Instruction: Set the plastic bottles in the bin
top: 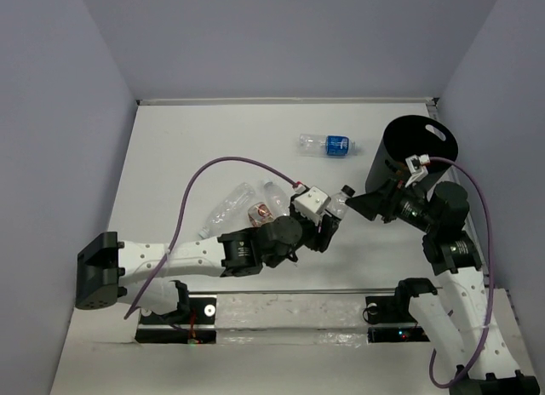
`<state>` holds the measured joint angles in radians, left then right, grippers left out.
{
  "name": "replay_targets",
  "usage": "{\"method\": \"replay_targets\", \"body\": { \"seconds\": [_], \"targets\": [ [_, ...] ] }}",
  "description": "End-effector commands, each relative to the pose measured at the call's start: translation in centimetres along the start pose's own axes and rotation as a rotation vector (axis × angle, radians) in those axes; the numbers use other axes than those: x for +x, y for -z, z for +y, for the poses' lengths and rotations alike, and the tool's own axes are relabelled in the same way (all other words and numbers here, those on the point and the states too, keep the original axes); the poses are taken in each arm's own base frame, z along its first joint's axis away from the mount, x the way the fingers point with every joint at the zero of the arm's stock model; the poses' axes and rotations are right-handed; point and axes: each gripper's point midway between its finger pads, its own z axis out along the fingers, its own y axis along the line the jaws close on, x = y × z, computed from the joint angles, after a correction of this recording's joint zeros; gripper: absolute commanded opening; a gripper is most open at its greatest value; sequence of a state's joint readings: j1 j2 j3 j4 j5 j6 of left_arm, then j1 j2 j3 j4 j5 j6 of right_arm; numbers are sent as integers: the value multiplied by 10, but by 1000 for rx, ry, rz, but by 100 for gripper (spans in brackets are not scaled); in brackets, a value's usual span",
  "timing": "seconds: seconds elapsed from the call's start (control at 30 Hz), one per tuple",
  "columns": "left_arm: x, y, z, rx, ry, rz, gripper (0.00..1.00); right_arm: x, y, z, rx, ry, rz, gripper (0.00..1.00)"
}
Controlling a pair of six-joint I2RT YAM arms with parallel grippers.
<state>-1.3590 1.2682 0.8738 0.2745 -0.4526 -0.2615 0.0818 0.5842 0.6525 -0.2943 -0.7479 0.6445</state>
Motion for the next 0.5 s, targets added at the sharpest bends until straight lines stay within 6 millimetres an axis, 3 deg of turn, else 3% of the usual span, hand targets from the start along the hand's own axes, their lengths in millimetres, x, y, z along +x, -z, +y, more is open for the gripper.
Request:
{"method": "replay_targets", "body": {
  "seconds": [0.0, 0.17, 0.23, 0.3, 0.37, 0.4, 0.43, 0.47],
  "targets": [
    [-48, -9, -19, 42, 76, -139, 39, 4, -2, 24, -133, 6, 18, 98],
    [-57, -19, -24, 53, 88, -161, 40, 10, -11, 30, -157, 8, 48, 97],
    [-59, -22, -27, 65, 90, -164, 41, 11, -17, 30, -143, 13, 51, 90],
    [-61, -21, -28, 71, 97, -172, 44, 9, -19, 31, -137, 26, 35, 73],
    [-59, -19, -27, 72, 94, -169, 52, 1, -22, 26, -100, 30, -3, 61],
    [-62, -16, -26, 75, 103, -176, 59, -2, -23, 24, -89, 31, -13, 45],
    [-58, -15, -22, 63, 101, -171, 72, -8, -25, 21, -63, 36, -37, 38],
    [-57, -12, -19, 57, 106, -171, 77, -11, -25, 18, -46, 41, -48, 34]
  ]
}}
